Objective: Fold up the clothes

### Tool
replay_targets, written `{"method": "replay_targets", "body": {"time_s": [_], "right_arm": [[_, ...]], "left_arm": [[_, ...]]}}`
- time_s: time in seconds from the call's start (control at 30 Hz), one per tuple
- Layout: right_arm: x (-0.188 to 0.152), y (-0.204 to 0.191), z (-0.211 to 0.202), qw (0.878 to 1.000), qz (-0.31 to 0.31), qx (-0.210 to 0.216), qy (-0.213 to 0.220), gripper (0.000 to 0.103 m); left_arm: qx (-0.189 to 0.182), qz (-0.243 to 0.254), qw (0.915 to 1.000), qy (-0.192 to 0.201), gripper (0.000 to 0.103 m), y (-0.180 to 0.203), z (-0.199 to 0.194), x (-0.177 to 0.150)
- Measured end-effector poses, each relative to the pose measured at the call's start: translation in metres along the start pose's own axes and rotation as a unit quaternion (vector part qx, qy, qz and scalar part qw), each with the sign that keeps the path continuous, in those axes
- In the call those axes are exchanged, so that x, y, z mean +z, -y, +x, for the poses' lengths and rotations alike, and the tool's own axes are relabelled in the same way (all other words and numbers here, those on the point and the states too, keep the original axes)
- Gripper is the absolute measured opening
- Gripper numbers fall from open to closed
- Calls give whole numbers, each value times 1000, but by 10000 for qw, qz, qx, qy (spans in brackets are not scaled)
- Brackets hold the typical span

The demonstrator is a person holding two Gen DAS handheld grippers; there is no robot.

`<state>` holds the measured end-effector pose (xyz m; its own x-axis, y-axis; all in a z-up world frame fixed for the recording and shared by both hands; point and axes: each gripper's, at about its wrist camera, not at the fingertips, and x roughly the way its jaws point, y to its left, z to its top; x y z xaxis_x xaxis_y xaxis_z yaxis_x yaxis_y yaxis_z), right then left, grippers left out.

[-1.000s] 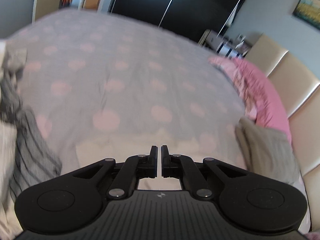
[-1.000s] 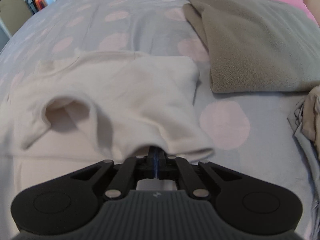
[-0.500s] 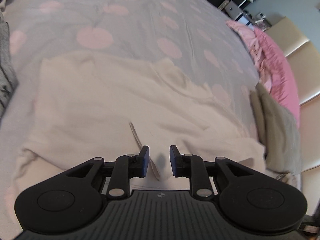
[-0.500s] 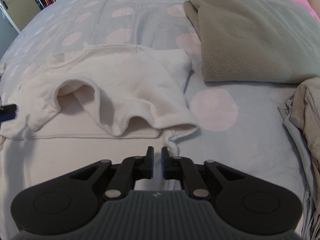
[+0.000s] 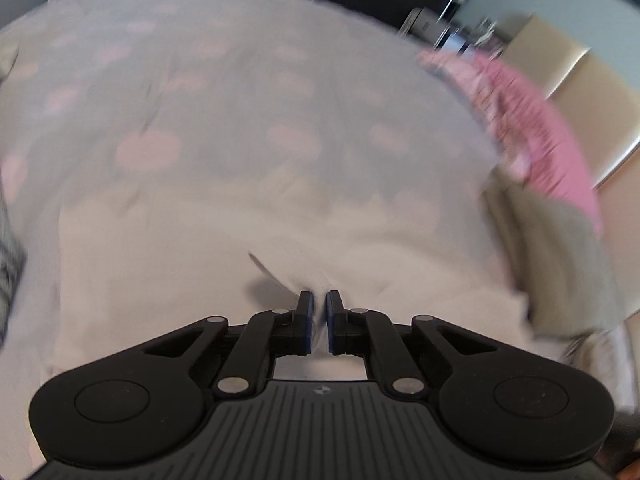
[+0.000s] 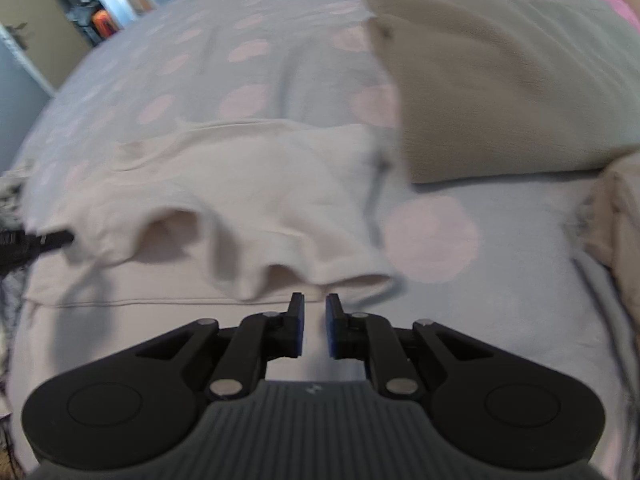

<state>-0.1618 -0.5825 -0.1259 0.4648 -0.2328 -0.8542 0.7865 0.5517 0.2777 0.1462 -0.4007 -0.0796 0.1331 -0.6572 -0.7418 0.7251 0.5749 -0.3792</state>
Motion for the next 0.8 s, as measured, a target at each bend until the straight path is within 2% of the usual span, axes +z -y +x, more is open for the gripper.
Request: {"method": "replay_targets", "body": {"time_s": [0.1,0.23,0.5,0.63,0.73,0.8], "right_arm": [[-5,-19,9,9994,-222,266,-48,14],[-10,-36,23,9988,-432,88,200,14],[-3,-36,39,9970,-402,-263,609,14],[2,-31,32,9918,-292,-641,1065,13],[8,-11,17,9867,231,-795,1396,12],[13,3,13,9840,587,-968,1377,12]], "left_arm": [[-408,103,9986,307,5,23,-28,28],[-769,453,9929,785,5,59,-68,57],[-1344,944,9746,1519,4,111,-136,102],[-1397,1096,9681,1769,4,124,-154,109],[-1279,1186,9685,1778,4,124,-153,109],[-1161,1140,9718,1705,4,116,-147,107]]}}
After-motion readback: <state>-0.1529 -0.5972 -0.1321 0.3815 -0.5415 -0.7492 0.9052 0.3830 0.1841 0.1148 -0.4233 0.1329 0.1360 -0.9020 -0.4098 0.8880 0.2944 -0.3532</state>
